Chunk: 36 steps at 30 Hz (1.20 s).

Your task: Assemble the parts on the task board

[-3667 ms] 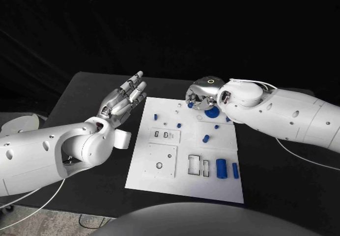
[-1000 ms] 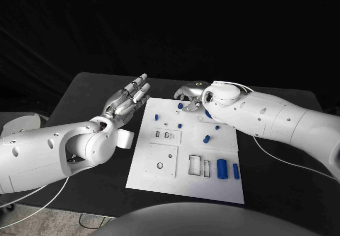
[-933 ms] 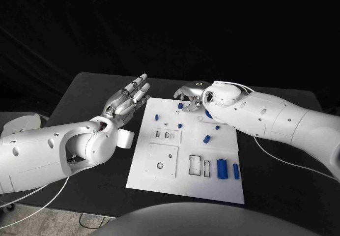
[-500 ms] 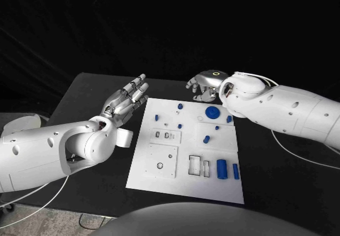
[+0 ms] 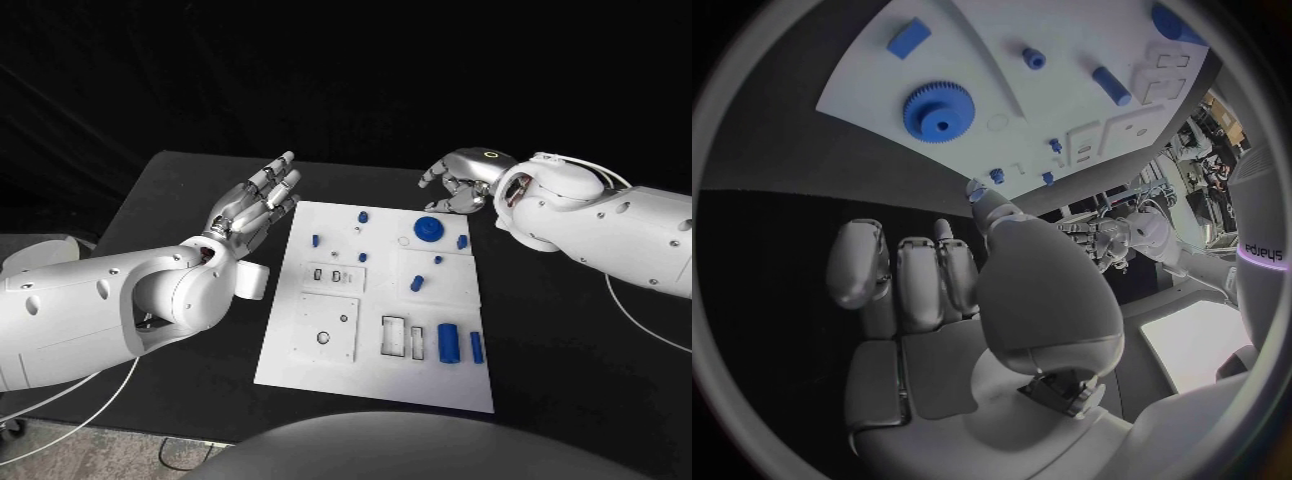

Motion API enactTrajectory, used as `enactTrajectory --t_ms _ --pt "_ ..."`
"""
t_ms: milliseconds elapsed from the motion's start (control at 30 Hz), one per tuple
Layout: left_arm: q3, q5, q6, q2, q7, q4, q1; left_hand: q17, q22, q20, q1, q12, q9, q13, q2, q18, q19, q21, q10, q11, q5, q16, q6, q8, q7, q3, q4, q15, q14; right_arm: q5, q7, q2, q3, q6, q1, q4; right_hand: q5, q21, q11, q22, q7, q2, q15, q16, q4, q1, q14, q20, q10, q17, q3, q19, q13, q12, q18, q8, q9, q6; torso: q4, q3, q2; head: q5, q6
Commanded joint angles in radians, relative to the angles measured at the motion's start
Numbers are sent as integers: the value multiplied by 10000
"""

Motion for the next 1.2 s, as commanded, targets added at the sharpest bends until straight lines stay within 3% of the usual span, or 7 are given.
enactTrajectory --t_ms 33,100,200,333,833,1200 --pt "4 11 254 31 66 -3 1 -6 11 84 73 42 10 15 -13 162 15 -15 15 92 56 -22 6 61 44 47 -18 88 -4 -88 -277 -78 -6 119 -129 -14 -33 468 -16 472 -23 27 -48 855 96 -110 692 -38 1159 1496 -152 347 2121 863 -184 -36 -35 151 4 17 14 18 0" --pt "1 11 271 30 58 -8 -2 -4 12 92 84 47 11 16 -14 163 18 -13 17 103 62 -16 8 61 44 50 -20 101 -1 -217 -287 -119 -7 8 -214 -39 -3 918 -57 902 -43 33 -99 1369 165 -174 1214 -83 1969 2458 -253 725 2681 1325 -292 -22 -53 283 0 20 16 34 0" --pt "-5 11 292 27 38 -18 -6 2 14 108 102 57 10 17 -15 163 21 -10 19 122 70 -4 5 61 39 54 -22 138 4 -341 -291 -165 -8 -127 -331 -77 17 1405 -97 1363 -62 30 -151 1769 250 -254 1651 -137 2021 3263 -373 1143 2716 1353 -419 -44 -93 382 11 7 5 22 0" --pt "-11 11 290 24 -3 -43 -10 8 16 130 132 74 9 20 10 163 24 -8 24 152 87 9 1 60 29 77 -23 186 9 -414 -291 -166 -9 -161 -459 -134 14 2141 -112 2057 -58 32 -170 1769 347 -325 1651 -172 2021 3263 -528 1762 2716 1353 -632 -108 -197 416 -4 0 4 26 0" --pt "-15 10 346 42 -106 -91 -12 18 22 158 173 92 8 23 27 163 35 0 28 192 101 33 -9 57 25 100 -31 232 19 -463 -292 -84 -9 70 -677 -327 324 2180 -81 2123 -14 44 -151 1769 356 -276 1651 -158 2021 3263 -581 1771 2716 1353 -637 -76 -242 557 1 -10 -3 6 0" --pt "-16 9 407 54 -150 -119 -12 28 27 180 189 104 9 24 19 165 44 7 31 221 102 59 -3 59 28 102 -31 268 31 -499 -231 138 -9 213 -924 -628 605 2022 -68 2019 -28 63 -126 1769 227 -107 1651 -126 2021 3263 -543 1613 2716 1353 -585 88 -55 850 11 -2 0 -8 0"
